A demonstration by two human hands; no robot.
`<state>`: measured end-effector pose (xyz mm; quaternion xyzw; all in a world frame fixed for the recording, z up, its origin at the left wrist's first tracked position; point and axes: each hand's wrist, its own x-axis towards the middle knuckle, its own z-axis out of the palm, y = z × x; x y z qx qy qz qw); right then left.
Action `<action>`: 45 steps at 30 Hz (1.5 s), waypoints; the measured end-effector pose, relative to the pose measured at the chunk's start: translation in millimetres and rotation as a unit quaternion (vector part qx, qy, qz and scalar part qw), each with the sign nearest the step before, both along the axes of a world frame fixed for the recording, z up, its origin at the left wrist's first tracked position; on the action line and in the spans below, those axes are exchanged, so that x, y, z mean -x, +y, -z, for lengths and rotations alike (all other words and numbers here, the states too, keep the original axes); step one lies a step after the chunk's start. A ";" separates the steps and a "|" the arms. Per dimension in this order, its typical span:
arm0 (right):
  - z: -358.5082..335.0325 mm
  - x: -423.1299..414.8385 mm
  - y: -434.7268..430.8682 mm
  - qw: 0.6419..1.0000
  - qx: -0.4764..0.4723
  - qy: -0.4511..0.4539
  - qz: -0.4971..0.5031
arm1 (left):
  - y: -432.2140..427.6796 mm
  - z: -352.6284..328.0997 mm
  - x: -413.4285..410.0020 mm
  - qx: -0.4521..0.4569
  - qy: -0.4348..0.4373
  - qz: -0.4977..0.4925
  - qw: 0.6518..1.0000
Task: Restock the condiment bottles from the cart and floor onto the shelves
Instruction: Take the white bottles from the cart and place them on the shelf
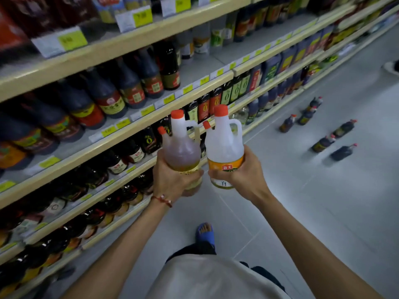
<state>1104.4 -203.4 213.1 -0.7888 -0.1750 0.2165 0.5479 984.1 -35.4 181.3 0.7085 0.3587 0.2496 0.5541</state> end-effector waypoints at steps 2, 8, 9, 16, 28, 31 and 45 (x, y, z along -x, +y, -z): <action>0.3 -31.5 5.8 1.000 0.011 -0.015 0.003 | 9.2 -5.0 -37.2 -0.014 0.009 0.012 1.000; 0.4 -109.2 21.1 0.999 0.016 -0.029 0.023 | 26.0 -13.8 -113.0 -0.042 0.053 0.032 0.997; 2.0 -121.0 23.8 0.999 0.018 -0.027 0.026 | 29.1 -12.3 -122.4 -0.041 0.058 0.034 0.997; 13.9 -209.0 44.5 0.999 0.013 -0.028 -0.023 | 35.5 -7.0 -190.2 -0.049 0.082 -0.014 0.995; 5.6 -381.2 64.3 0.975 0.041 -0.037 -0.216 | 0.8 -38.9 -308.8 -0.107 0.172 -0.179 0.963; 2.0 -408.3 70.2 0.966 0.051 -0.046 -0.249 | -8.0 -48.0 -331.0 -0.108 0.186 -0.212 0.953; 1.9 -451.4 118.6 0.954 0.076 -0.082 -0.279 | 32.1 -36.3 -361.6 -0.097 0.240 -0.213 0.942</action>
